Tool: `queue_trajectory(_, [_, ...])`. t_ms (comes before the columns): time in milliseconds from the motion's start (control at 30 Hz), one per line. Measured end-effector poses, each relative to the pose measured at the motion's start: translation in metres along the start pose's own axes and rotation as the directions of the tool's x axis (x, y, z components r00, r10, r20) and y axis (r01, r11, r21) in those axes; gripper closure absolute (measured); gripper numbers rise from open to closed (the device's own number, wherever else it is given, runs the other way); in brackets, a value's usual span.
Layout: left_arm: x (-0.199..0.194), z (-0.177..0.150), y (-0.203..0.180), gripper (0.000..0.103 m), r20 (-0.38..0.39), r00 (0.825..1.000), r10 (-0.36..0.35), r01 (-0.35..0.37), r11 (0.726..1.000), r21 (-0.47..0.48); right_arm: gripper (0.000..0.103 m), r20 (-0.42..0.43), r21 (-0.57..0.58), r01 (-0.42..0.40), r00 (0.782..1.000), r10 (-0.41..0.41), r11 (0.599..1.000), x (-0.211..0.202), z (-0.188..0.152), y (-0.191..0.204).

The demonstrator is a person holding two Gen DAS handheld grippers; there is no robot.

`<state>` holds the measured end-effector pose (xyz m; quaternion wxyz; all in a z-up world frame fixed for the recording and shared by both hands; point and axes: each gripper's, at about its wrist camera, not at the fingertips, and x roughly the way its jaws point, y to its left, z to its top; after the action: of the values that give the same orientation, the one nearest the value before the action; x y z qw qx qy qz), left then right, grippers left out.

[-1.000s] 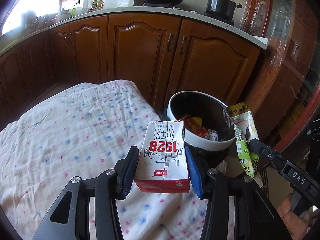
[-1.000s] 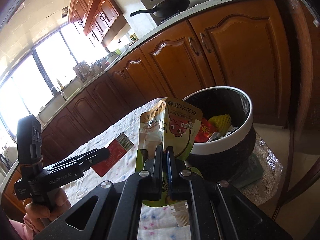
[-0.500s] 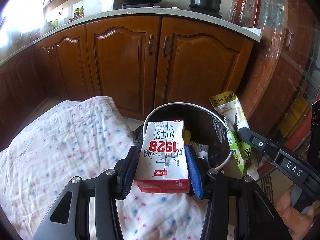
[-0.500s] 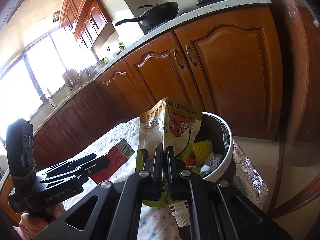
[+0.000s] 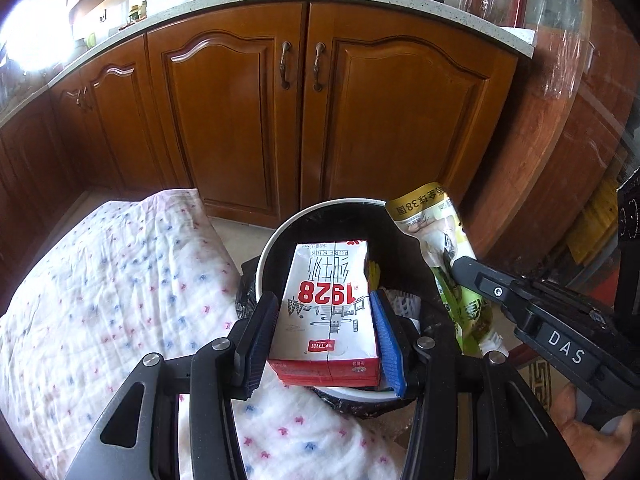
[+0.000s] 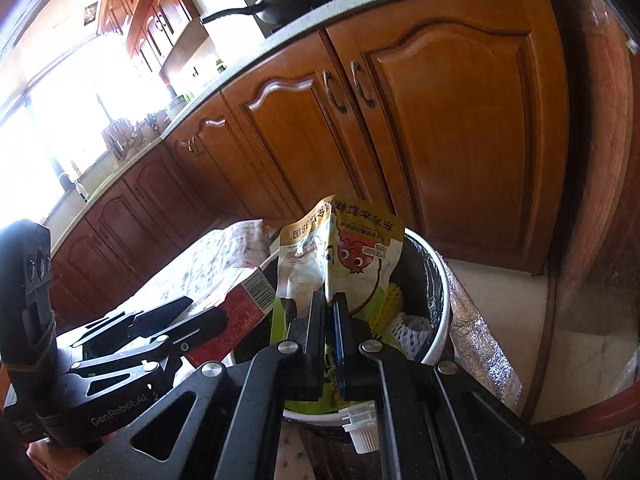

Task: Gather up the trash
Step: 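Carry both items over the bin and open both tools to drop them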

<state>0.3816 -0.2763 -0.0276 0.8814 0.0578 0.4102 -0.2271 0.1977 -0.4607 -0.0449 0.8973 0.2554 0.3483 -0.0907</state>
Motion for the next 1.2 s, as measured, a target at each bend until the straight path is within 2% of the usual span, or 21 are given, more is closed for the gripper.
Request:
queue_trajectory(300, [0.028, 0.018, -0.006, 0.057, -0.049, 0.999, 0.007, -0.005, 1.0, 0.025, 0.1, -0.071, 0.002, 0.022, 0.997, -0.022, 1.0, 0.027, 0.012, -0.005])
queue_trajectory(633, [0.037, 0.018, -0.009, 0.056, -0.089, 0.996, 0.02, -0.018, 1.0, 0.018, 0.099, -0.1, -0.007, 0.041, 0.994, -0.041, 0.999, 0.042, 0.018, -0.007])
queue_trajectory(667, [0.035, 0.017, -0.009, 0.056, -0.089, 0.996, 0.018, -0.017, 1.0, 0.014, 0.094, -0.1, -0.004, 0.041, 0.994, -0.041, 0.999, 0.043, 0.018, -0.008])
queue_trajectory(733, [0.032, 0.016, -0.009, 0.055, -0.087, 0.996, 0.012, -0.011, 1.0, 0.012, 0.091, -0.103, 0.011, 0.035, 0.994, -0.033, 0.999, 0.042, 0.018, -0.009])
queue_trajectory(800, [0.028, 0.015, -0.007, 0.051, -0.084, 0.996, 0.011, -0.011, 1.0, 0.005, 0.074, -0.093, 0.033, 0.02, 0.995, -0.017, 0.999, 0.039, 0.016, -0.012])
queue_trajectory(833, [0.026, 0.014, -0.007, 0.051, -0.081, 0.997, 0.008, -0.008, 1.0, 0.003, 0.062, -0.086, 0.041, 0.017, 0.996, -0.014, 0.999, 0.037, 0.015, -0.013])
queue_trajectory(867, [0.024, 0.013, -0.007, 0.051, -0.078, 0.997, 0.01, -0.01, 1.0, 0.002, 0.058, -0.076, 0.05, 0.012, 0.997, -0.008, 0.999, 0.035, 0.013, -0.015])
queue_trajectory(1000, [0.013, 0.006, -0.006, 0.051, -0.067, 0.998, 0.009, -0.01, 1.0, -0.008, 0.058, -0.05, 0.069, -0.006, 0.999, 0.01, 0.998, 0.024, 0.01, -0.015])
queue_trajectory(1200, [-0.009, -0.013, 0.005, 0.048, -0.056, 0.998, 0.001, -0.003, 0.999, -0.043, 0.046, -0.006, 0.099, -0.04, 0.999, 0.041, 0.994, 0.002, -0.002, -0.011])
